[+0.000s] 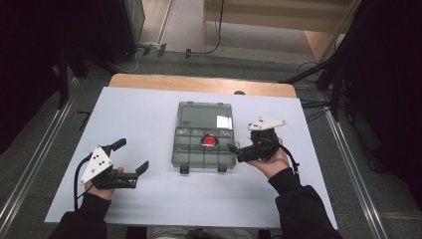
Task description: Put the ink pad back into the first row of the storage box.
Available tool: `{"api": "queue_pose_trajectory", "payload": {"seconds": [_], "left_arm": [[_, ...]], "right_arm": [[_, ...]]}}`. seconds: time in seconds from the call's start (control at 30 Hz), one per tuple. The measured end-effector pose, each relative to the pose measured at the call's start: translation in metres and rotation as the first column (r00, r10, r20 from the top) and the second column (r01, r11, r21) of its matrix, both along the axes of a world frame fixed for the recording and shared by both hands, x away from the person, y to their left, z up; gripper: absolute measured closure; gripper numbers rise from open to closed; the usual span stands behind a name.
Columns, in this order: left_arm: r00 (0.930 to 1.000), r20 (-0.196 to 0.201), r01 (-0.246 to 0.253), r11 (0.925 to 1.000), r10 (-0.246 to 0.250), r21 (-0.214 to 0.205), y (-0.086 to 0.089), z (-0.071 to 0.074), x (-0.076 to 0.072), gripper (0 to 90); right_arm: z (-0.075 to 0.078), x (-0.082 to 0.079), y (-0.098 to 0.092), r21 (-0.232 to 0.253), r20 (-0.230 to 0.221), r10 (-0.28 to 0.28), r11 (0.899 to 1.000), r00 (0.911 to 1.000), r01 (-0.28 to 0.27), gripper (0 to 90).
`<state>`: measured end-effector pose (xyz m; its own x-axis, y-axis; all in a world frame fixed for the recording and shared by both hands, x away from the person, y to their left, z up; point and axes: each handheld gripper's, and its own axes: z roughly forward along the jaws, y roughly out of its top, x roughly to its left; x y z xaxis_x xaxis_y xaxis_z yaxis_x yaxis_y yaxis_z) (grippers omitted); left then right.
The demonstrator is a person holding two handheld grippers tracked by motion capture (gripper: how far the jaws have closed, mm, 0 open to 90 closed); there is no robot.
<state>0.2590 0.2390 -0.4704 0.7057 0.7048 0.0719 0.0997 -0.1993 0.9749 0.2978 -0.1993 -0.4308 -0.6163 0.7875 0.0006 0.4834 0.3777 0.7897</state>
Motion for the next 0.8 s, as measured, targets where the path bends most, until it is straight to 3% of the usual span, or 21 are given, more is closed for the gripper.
{"api": "queue_pose_trajectory", "payload": {"seconds": [0.17, 0.33, 0.43, 0.8], "left_arm": [[1.0000, 0.000, 0.000, 1.0000, 0.000, 0.003, 0.000, 0.001, -0.002, 0.0], [1.0000, 0.004, 0.002, 0.9995, -0.002, 0.032, -0.003, 0.000, -0.002, 0.0], [0.9999, 0.006, 0.008, 0.9994, -0.008, 0.033, -0.004, -0.001, -0.002, 0.0], [0.9997, -0.015, 0.020, 0.9989, -0.020, 0.043, -0.005, -0.002, -0.001, 0.0]], "right_arm": [[-0.001, -0.020, -0.014, 0.013, 0.022, -0.031, 0.999, 0.9993, 0.031, 0.0], [-0.003, -0.034, -0.025, 0.034, 0.012, -0.057, 0.998, 0.9983, 0.057, 0.0], [-0.006, -0.041, -0.032, 0.079, 0.013, -0.076, 0.994, 0.9970, 0.075, 0.0], [-0.020, -0.065, -0.058, 0.133, 0.037, -0.159, 0.979, 0.9866, 0.153, 0.0]]}}
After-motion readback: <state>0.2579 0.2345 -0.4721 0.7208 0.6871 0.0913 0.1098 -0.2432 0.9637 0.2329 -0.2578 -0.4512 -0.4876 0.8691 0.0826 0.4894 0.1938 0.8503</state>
